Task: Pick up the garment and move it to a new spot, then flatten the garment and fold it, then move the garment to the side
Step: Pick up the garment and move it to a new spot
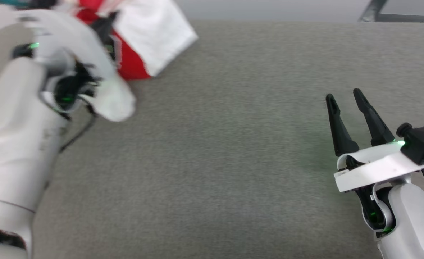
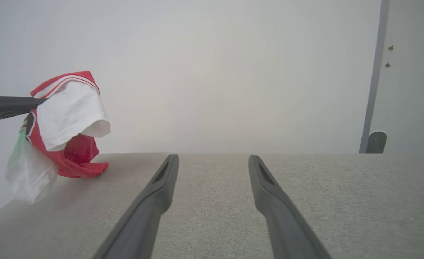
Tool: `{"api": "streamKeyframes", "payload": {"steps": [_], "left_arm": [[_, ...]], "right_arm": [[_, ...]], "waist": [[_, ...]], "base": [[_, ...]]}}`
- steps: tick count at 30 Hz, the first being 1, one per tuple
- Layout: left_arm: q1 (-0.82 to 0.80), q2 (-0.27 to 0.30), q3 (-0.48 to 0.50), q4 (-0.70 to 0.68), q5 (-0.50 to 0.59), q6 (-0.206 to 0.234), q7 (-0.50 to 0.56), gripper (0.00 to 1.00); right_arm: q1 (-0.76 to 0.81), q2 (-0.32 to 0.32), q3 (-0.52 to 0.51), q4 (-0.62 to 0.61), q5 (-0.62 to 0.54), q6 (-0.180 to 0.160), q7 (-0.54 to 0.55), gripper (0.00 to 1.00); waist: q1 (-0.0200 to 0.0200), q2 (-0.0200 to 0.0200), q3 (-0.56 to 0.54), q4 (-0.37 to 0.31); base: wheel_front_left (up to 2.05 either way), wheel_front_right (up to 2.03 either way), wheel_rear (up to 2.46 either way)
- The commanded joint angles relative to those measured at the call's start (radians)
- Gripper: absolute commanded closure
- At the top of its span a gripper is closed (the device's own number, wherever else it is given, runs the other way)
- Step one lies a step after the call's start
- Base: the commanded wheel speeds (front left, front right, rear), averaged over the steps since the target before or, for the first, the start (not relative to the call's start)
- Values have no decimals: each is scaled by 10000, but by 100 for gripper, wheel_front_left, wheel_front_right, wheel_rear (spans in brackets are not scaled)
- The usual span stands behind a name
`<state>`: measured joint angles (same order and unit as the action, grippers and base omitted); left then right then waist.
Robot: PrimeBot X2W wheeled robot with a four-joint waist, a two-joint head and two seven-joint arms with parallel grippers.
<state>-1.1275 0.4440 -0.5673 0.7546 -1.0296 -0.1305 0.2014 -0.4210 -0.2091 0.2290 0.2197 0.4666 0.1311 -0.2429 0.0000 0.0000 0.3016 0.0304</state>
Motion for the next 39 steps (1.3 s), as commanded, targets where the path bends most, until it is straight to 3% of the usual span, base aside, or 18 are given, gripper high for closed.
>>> {"api": "streamKeyframes", "payload": {"steps": [1,5,10,18,28,38,39], "left_arm": [[-126,-51,-274,-252,109,3,44,100],[-142,-322,-1921,-1773,177,1,401,100],[-207,112,-3948,-3338,-453,12,445,100],[-764,-196,-5902,-2718,-1154,9,-170,100],[-1189,-784,-6819,-794,-1909,9,-368,100],[-779,-1064,-7184,529,-1363,13,318,100],[-767,-1083,-7197,552,-1400,13,372,90]], "right_arm": [[131,85,-141,-19,41,-6,-67,0],[320,299,-460,-86,87,-6,-158,0],[465,561,-798,-162,168,-6,-215,0],[608,974,-1338,-580,278,-5,-228,0],[403,1335,-1310,-854,406,-6,-231,0],[250,1510,-1215,-855,507,-6,-232,0],[271,1514,-1254,-851,486,-6,-232,0]], "waist": [[0,0,-177,-499],[0,0,-85,-1141],[0,0,174,-1998],[0,0,655,-2973],[0,0,1268,-3552],[0,0,1570,-3876],[0,0,1545,-3850]], "base": [[0,0,0],[0,0,0],[0,0,0],[0,0,0],[0,0,0],[0,0,0],[0,0,0]]}}
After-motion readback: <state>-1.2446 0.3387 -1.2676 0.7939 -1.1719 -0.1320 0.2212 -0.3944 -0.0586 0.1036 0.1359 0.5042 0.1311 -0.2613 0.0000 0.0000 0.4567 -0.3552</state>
